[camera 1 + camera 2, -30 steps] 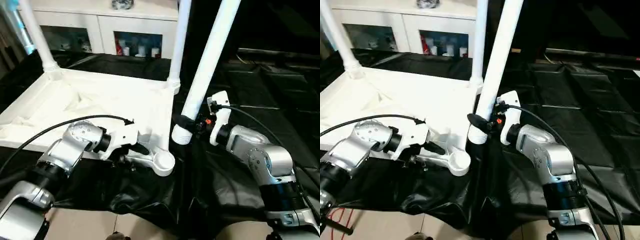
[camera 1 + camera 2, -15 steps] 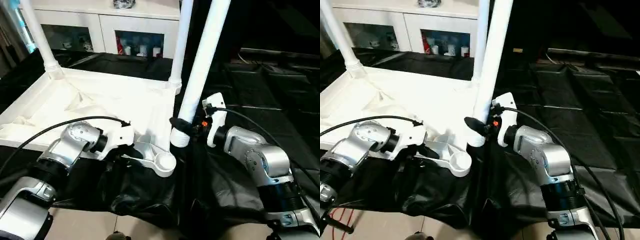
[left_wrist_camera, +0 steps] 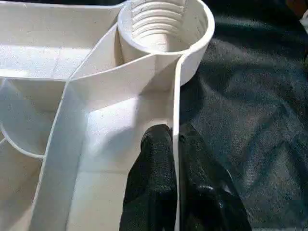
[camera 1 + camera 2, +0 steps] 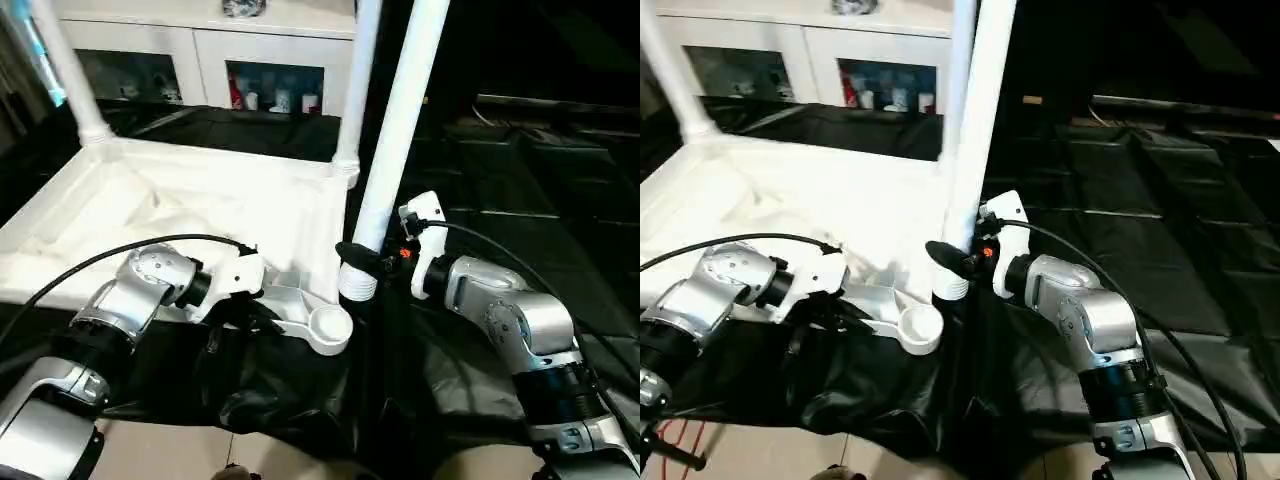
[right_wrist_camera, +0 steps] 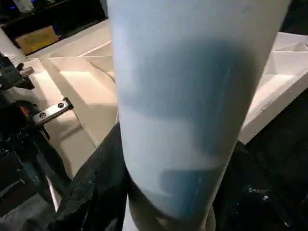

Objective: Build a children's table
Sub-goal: Pick table leg

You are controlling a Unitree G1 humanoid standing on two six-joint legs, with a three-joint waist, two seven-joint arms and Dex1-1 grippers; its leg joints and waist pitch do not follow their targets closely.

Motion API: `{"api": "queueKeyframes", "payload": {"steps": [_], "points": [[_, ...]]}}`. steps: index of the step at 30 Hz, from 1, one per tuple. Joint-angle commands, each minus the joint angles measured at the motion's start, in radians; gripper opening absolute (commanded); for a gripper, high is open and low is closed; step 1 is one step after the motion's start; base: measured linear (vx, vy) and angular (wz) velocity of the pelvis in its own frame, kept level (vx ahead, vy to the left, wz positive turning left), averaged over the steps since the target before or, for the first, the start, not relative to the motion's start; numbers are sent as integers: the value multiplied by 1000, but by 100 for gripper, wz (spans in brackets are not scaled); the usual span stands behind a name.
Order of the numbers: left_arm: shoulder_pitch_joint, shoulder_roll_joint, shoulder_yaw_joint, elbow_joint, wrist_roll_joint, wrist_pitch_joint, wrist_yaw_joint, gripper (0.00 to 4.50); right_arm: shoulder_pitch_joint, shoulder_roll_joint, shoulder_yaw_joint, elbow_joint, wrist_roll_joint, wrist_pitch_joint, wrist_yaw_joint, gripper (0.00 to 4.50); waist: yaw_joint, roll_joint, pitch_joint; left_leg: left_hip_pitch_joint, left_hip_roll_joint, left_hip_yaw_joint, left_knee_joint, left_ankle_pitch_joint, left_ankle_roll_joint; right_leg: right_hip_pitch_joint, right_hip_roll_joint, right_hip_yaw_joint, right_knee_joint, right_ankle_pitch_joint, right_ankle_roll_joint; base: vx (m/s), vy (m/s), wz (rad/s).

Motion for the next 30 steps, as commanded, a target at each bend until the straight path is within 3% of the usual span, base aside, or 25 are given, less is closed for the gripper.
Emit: {"api": "queueKeyframes", "payload": {"steps": [1, 2, 4, 5, 6, 10, 13, 14, 18, 22, 30], "points": [[37, -39, 43, -42, -82, 83, 38, 0, -20, -6, 5, -2, -7, -14, 13, 189, 5, 3, -72, 16, 39, -14, -76, -327, -49, 45, -69, 58, -79, -376, -181, 0, 0, 0], [41, -61, 50, -44, -64, 100, 98, 0, -25, -7, 6, 3, -8, -14, 18, 189, 4, -2, -72, 18, 39, -14, -76, -327, -45, 43, -67, 57, -81, -389, -177, 0, 0, 0], [42, -83, 59, -41, -48, 103, 153, 0, -30, -8, 7, 7, -9, -14, 22, 189, 5, -1, -71, 20, 38, -13, -74, -335, -40, 41, -67, 55, -85, -418, -170, 0, 0, 0], [37, -125, 77, -35, -26, 141, 257, 0, -41, -10, 12, 22, -15, -20, 31, 189, 2, -14, -70, 17, 38, -11, -73, -337, -36, 43, -66, 54, -87, -438, -162, 0, 0, 0], [36, -129, 78, -35, -24, 146, 265, 0, -41, -11, 13, 24, -15, -21, 31, 189, 7, -8, -69, 17, 36, -15, -70, -336, -35, 42, -69, 52, -87, -453, -155, 0, 0, 0], [35, -187, 96, -78, 9, 251, 403, 0, -66, -13, 26, 57, -26, -34, 49, 189, 1, -20, -69, 10, 33, -15, -69, -315, -21, 43, -70, 49, -99, -517, -108, 0, 0, 0], [51, -196, 93, -121, 16, 260, 404, 0, -79, -13, 37, 82, -40, -52, 57, 189, 0, -20, -71, 9, 35, -16, -69, -296, -14, 41, -68, 49, -98, -505, -102, 0, 0, 0], [57, -197, 89, -133, 18, 258, 404, 0, -85, -13, 38, 94, -45, -59, 59, 189, 0, -25, -72, 10, 35, -15, -69, -289, -10, 40, -67, 49, -98, -483, -109, 0, 0, 0], [91, -167, 47, -179, 37, 209, 364, 0, -105, -16, 37, 123, -60, -78, 57, 189, 2, -22, -74, 8, 36, -13, -70, -271, -5, 42, -65, 51, -89, -417, -132, 0, 0, 0], [113, -149, 32, -211, 29, 227, 332, 0, -114, -20, 37, 142, -75, -94, 49, 189, 6, -19, -73, 11, 36, -10, -72, -262, -8, 41, -63, 54, -86, -386, -146, 0, 0, 0], [105, -165, 53, -200, 25, 238, 350, 0, -109, -48, 73, 143, -76, -34, 117, 189, 11, -24, -73, 11, 36, -11, -72, -273, -9, 45, -65, 53, -85, -401, -138, 0, 0, 0]]}}
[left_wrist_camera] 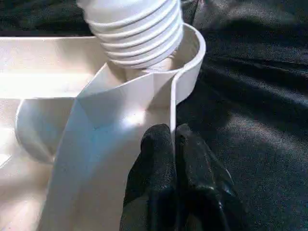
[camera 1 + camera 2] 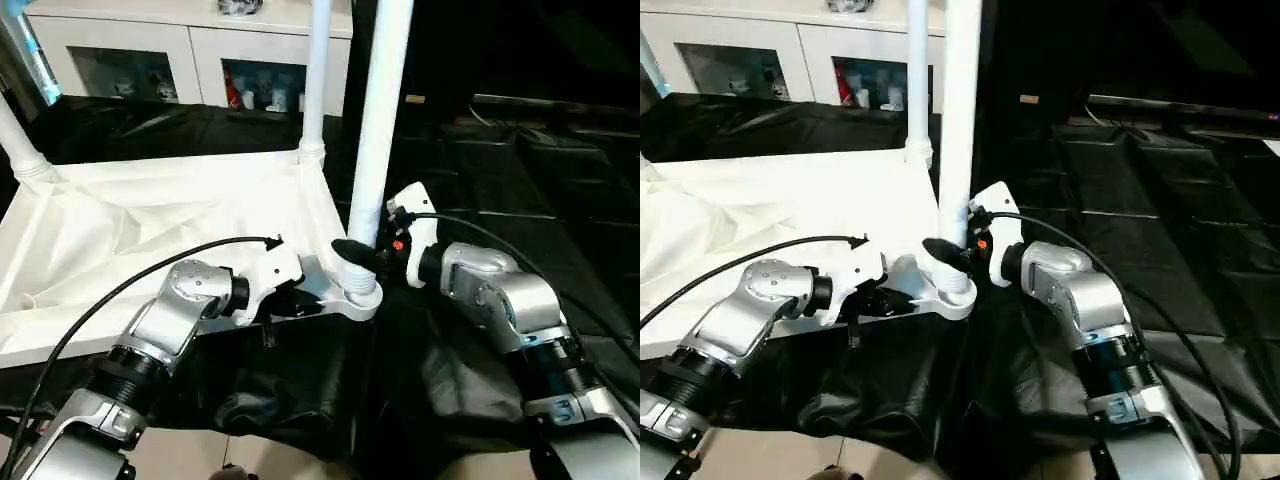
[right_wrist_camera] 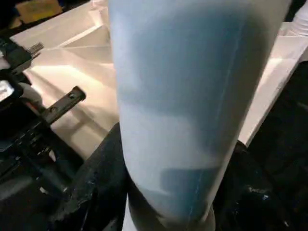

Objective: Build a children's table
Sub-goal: Pick table leg, then insert table leg to table base

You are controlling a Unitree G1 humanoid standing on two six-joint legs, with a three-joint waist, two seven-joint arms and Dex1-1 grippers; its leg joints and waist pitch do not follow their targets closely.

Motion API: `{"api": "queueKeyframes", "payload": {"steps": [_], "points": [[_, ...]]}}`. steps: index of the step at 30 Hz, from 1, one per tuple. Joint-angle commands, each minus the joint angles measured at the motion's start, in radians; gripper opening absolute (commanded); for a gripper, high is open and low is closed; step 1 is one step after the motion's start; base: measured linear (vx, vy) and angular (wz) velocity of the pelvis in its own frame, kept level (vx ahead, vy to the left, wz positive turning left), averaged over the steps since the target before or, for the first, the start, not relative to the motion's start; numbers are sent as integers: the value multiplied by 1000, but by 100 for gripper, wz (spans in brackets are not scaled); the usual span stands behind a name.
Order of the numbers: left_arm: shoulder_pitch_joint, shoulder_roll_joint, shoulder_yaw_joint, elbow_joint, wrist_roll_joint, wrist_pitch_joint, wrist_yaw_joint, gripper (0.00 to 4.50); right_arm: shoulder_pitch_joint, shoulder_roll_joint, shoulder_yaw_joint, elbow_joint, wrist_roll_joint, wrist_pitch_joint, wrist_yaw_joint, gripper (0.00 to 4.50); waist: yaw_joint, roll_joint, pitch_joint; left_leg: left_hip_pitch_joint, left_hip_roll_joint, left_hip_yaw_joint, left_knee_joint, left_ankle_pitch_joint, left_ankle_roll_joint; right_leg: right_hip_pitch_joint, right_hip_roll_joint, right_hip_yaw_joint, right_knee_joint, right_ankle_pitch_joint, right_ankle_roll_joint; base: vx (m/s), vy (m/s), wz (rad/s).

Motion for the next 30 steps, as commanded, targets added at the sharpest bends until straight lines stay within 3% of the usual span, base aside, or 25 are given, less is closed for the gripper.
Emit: {"api": "queueKeyframes", "payload": {"steps": [1, 7, 8, 13, 20, 30], "points": [[7, -14, -3, 18, -6, 13, 10, 0, -4, -12, 23, 0, -4, 27, 20, 189, 7, -10, -70, 10, 36, -13, -69, -271, -9, 46, -63, 55, -86, -399, -137, 0, 0, 0], [6, -4, -4, 20, -6, 16, -8, 0, 0, -25, 24, -14, -4, 45, 34, 189, 6, -10, -71, 13, 37, -15, -71, -301, -18, 43, -63, 54, -91, -429, -127, 0, 0, 0], [6, 0, -2, 21, -5, 12, -9, 0, 0, -31, 23, -21, -3, 53, 41, 189, 7, -4, -71, 13, 37, -16, -72, -301, -20, 44, -63, 54, -89, -418, -129, 0, 0, 0], [5, 9, 6, 21, -8, 6, -18, 0, -2, -45, 30, -21, -7, 66, 55, 189, 5, -12, -73, 12, 36, -15, -71, -300, -19, 45, -62, 54, -88, -401, -138, 0, 0, 0], [1, 23, 10, 23, -7, -8, -35, 0, -8, -46, 25, -10, -14, 68, 57, 189, 4, -12, -73, 12, 37, -15, -71, -306, -20, 43, -62, 53, -88, -405, -140, 0, 0, 0], [2, 22, 19, 0, -26, -15, -54, 0, 12, 0, -37, 50, 23, 37, 28, 189, 4, -10, -72, 14, 38, -16, -72, -318, -26, 42, -64, 54, -88, -407, -143, 0, 0, 0]]}}
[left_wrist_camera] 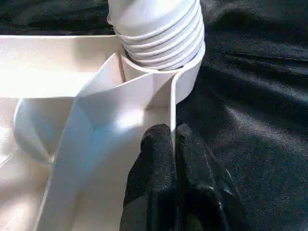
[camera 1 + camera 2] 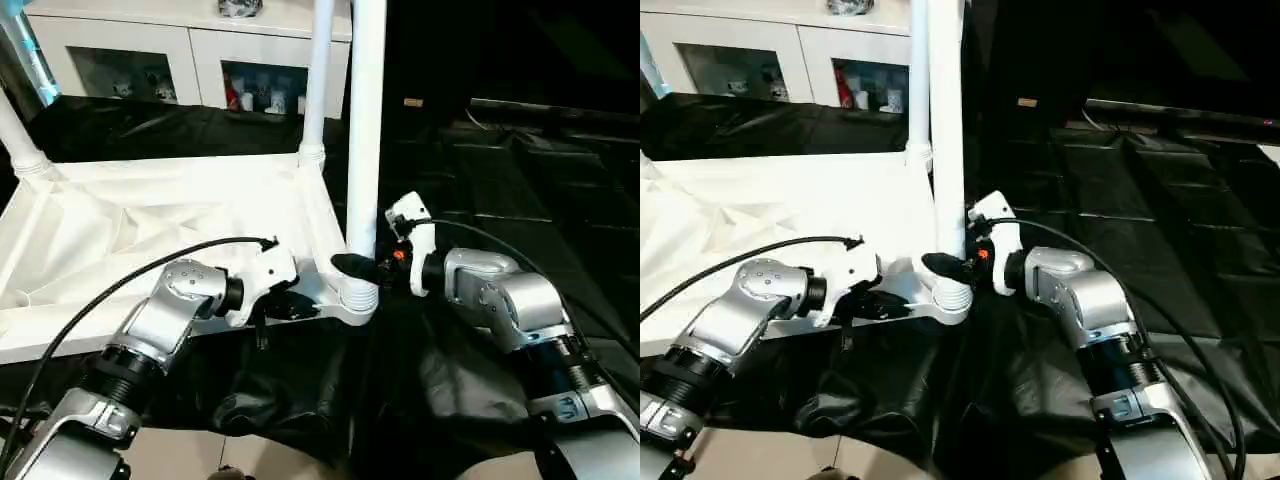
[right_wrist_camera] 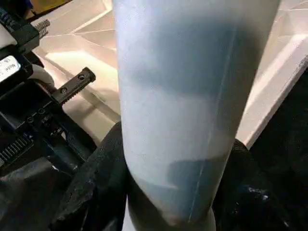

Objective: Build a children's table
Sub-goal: Insert table leg to table base

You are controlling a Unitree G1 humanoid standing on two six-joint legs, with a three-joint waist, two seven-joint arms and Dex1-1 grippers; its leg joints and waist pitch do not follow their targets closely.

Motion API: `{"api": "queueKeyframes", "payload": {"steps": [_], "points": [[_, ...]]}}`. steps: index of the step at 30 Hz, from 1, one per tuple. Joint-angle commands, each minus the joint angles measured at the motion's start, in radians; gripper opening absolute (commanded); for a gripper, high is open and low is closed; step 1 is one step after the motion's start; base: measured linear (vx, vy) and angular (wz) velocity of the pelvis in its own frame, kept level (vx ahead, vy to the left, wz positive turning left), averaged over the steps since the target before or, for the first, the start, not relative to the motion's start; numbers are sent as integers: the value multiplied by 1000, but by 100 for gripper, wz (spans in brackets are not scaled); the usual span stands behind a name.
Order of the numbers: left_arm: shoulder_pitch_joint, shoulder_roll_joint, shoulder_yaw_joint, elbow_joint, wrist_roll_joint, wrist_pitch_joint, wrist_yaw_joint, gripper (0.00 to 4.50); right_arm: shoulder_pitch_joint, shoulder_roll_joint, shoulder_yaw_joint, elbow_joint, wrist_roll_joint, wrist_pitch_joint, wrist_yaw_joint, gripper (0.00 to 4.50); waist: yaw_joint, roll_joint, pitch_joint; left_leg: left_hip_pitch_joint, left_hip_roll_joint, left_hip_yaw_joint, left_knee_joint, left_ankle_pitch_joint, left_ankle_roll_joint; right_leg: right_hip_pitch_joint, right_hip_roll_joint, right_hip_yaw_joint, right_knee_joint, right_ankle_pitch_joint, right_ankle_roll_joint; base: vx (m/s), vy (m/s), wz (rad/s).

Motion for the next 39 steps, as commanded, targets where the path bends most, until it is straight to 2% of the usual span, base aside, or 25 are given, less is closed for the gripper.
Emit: {"api": "queueKeyframes", "payload": {"steps": [1, 5, 6, 7, 11, 12, 14, 16, 17, 20, 23, 26, 27, 30, 34, 38, 39], "points": [[0, -2, 20, -2, -19, -11, 1, 0, 28, 4, -50, 18, 24, -17, -27, 189, 8, 0, -67, 13, 38, -15, -72, -317, -25, 42, -65, 55, -90, -411, -141, 0, 0, 0], [-5, -1, 24, 4, -19, -13, 5, 0, 55, 19, -79, 17, 38, -28, -39, 189, 8, 5, -67, 14, 37, -16, -73, -321, -27, 42, -64, 54, -90, -404, -143, 0, 0, 0], [-8, -3, 27, 9, -19, -15, 9, 0, 67, 26, -92, 21, 44, -32, -47, 189, 8, 4, -67, 13, 37, -17, -73, -324, -28, 43, -63, 53, -90, -407, -143, 0, 0, 0], [-11, -5, 28, 14, -18, -17, 13, 0, 79, 31, -101, 25, 48, -37, -52, 189, 9, 9, -67, 14, 37, -17, -73, -326, -29, 42, -64, 54, -91, -408, -142, 0, 0, 0], [-23, -11, 31, 33, -11, -27, 27, 0, 122, 45, -119, 33, 52, -59, -68, 189, 8, 7, -66, 15, 37, -19, -75, -356, -32, 41, -64, 51, -96, -441, -134, 0, 0, 0], [-31, -14, 31, 41, -9, -30, 32, 0, 149, 52, -123, 37, 50, -84, -75, 189, 9, 16, -66, 17, 36, -20, -75, -361, -34, 41, -64, 50, -96, -446, -134, 0, 0, 0], [-35, -15, 32, 46, -8, -31, 34, 0, 161, 56, -126, 39, 50, -96, -80, 188, 8, 12, -63, 19, 34, -20, -74, -387, -33, 37, -65, 49, -105, -495, -118, 0, 0, 0], [-44, -16, 34, 60, -3, -37, 43, 0, 194, 76, -151, 35, 66, -118, -87, 188, 8, 22, -63, 22, 35, -22, -74, -401, -35, 35, -65, 48, -109, -513, -111, 0, 0, 0], [-47, -17, 34, 64, -1, -40, 46, 0, 209, 82, -156, 34, 70, -130, -89, 188, 8, 19, -64, 22, 35, -23, -75, -409, -36, 34, -65, 47, -110, -515, -110, 0, 0, 0], [-49, -17, 34, 68, 0, -43, 47, 0, 234, 89, -159, 31, 70, -151, -91, 188, 8, 18, -65, 20, 37, -25, -77, -413, -33, 37, -64, 46, -108, -506, -112, 0, 0, 0], [-52, -18, 36, 74, 2, -45, 51, 0, 248, 94, -163, 28, 71, -165, -95, 188, 10, 23, -64, 21, 36, -23, -77, -420, -34, 34, -65, 48, -110, -505, -114, 0, 0, 0], [-57, -18, 38, 87, 7, -52, 61, 0, 276, 101, -165, 17, 71, -187, -99, 188, 11, 22, -64, 20, 36, -25, -78, -425, -32, 34, -65, 47, -111, -516, -108, 0, 0, 0], [-60, -19, 39, 93, 9, -55, 64, 0, 290, 101, -158, 11, 61, -202, -102, 188, 12, 25, -63, 21, 35, -25, -79, -429, -32, 34, -65, 46, -112, -523, -106, 0, 0, 0], [-65, -20, 40, 104, 14, -62, 68, 0, 322, 92, -116, -27, 18, -239, -109, 188, 10, 20, -61, 22, 34, -27, -79, -450, -33, 32, -66, 43, -120, -569, -86, 0, 0, 0], [-66, -21, 42, 109, 17, -65, 75, 0, 333, 79, -78, -71, -16, -252, -118, 188, 5, 21, -59, 25, 34, -34, -79, -482, -36, 30, -68, 33, -131, -637, -58, 0, 0, 0], [-64, -24, 41, 111, 19, -69, 76, 0, 312, 63, -49, -75, -46, -246, -124, 188, 1, 24, -59, 23, 39, -38, -87, -499, -42, 34, -67, 34, -127, -585, -72, 0, 0, 0], [-64, -25, 41, 111, 19, -70, 76, 0, 308, 59, -43, -74, -53, -247, -124, 188, 0, 25, -58, 26, 38, -36, -87, -505, -42, 31, -67, 35, -128, -581, -77, 0, 0, 0]]}}
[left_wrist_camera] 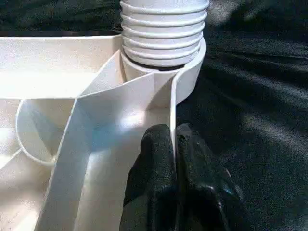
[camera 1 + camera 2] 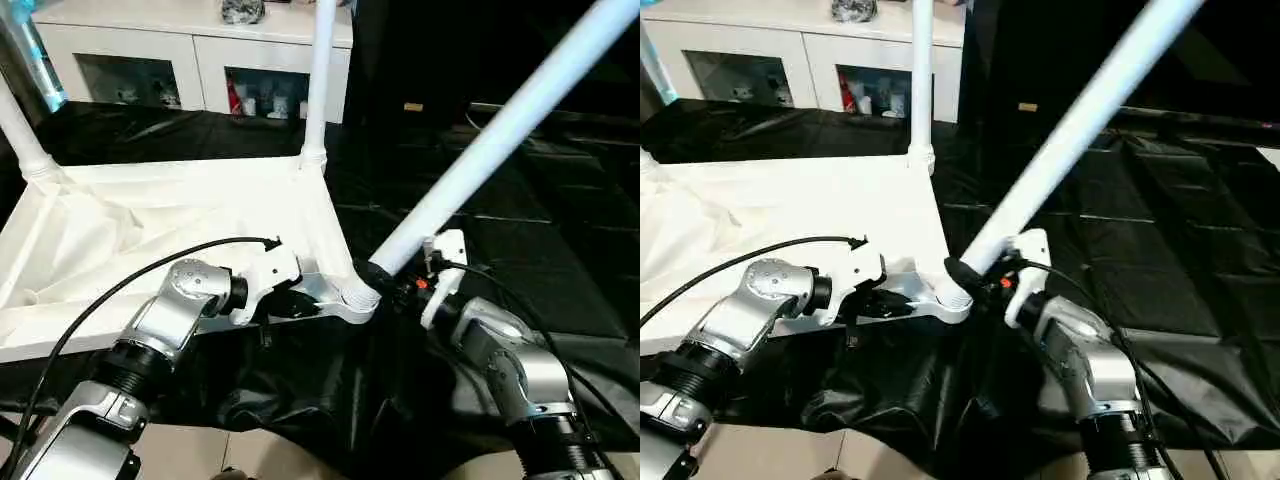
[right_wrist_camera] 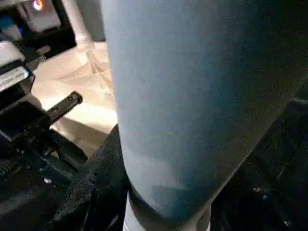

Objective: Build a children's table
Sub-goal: Insert table leg to table base

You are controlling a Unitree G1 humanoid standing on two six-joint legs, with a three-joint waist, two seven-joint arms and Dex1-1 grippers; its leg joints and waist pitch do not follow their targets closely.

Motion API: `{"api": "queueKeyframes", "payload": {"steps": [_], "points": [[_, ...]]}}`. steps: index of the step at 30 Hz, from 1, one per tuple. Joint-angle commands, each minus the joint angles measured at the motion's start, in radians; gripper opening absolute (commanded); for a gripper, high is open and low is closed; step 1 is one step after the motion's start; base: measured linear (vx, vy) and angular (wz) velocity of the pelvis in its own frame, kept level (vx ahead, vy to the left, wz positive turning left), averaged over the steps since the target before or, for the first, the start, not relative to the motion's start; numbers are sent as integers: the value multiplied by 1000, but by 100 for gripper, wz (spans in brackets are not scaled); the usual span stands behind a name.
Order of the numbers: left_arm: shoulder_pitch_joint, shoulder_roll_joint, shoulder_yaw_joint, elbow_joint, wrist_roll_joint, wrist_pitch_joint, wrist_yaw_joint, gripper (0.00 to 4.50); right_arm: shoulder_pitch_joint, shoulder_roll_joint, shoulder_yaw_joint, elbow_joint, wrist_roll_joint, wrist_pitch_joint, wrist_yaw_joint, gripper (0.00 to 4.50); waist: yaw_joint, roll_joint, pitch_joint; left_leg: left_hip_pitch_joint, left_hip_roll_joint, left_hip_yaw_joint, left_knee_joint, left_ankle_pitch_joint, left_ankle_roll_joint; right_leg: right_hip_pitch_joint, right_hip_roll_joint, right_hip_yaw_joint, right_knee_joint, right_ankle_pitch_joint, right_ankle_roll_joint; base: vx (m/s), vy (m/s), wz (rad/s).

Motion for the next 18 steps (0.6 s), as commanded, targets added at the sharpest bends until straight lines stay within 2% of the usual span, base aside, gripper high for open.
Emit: {"api": "queueKeyframes", "payload": {"steps": [1, 2, 4, 5, 6, 7, 8, 9, 11, 14, 18], "points": [[-30, 4, 43, 9, 3, -10, 53, 0, 28, -25, 37, 45, -59, 45, -7, 188, -2, 12, -52, 23, 38, -30, -85, -505, -39, 23, -68, 43, -109, -582, -80, 0, 0, 0], [-29, 5, 42, 9, 4, -13, 52, 0, 18, -31, 49, 49, -69, 47, -4, 188, -3, 7, -52, 23, 37, -29, -84, -503, -37, 22, -69, 43, -111, -588, -79, 0, 0, 0], [-28, 5, 41, 8, 3, -15, 50, 0, 14, -34, 54, 51, -73, 48, 1, 188, -4, 9, -51, 23, 36, -29, -82, -501, -34, 21, -70, 42, -113, -608, -74, 0, 0, 0], [-23, 7, 38, 3, 2, -23, 44, 0, -11, -52, 87, 68, -95, 49, 26, 188, -7, -3, -50, 23, 36, -28, -80, -498, -31, 20, -70, 40, -116, -627, -68, 0, 0, 0], [-20, 8, 36, -2, 1, -27, 39, 0, -30, -62, 110, 89, -113, 48, 44, 188, -6, 4, -50, 23, 35, -29, -79, -496, -31, 21, -72, 39, -115, -640, -65, 0, 0, 0], [-18, 9, 34, -4, 0, -30, 37, 0, -44, -68, 124, 107, -125, 42, 58, 188, -9, -6, -49, 22, 35, -28, -79, -492, -29, 21, -71, 38, -117, -648, -60, 0, 0, 0], [-18, 9, 34, -4, 0, -30, 37, 0, -44, -68, 124, 107, -125, 42, 58, 188, -7, 0, -47, 24, 35, -29, -77, -493, -30, 18, -74, 38, -120, -667, -55, 0, 0, 0], [-14, 9, 33, -9, -1, -31, 33, 0, -61, -72, 137, 129, -129, 49, 77, 188, -10, -6, -47, 27, 35, -29, -76, -502, -31, 14, -73, 36, -123, -679, -49, 0, 0, 0], [-12, 10, 32, -14, -2, -30, 31, 0, -66, -77, 147, 135, -130, 52, 93, 188, -13, -5, -48, 23, 37, -33, -78, -511, -33, 21, -74, 32, -121, -677, -45, 0, 0, 0], [-9, 11, 31, -20, -3, -29, 26, 0, -75, -82, 159, 146, -135, 50, 108, 188, -15, -3, -49, 21, 41, -36, -85, -521, -36, 25, -73, 31, -118, -632, -56, 0, 0, 0], [-3, 19, 27, -35, -8, -30, 10, 0, -110, -91, 182, 199, -145, 37, 149, 188, -14, -4, -48, 28, 39, -33, -82, -530, -35, 19, -76, 33, -121, -636, -65, 0, 0, 0]]}}
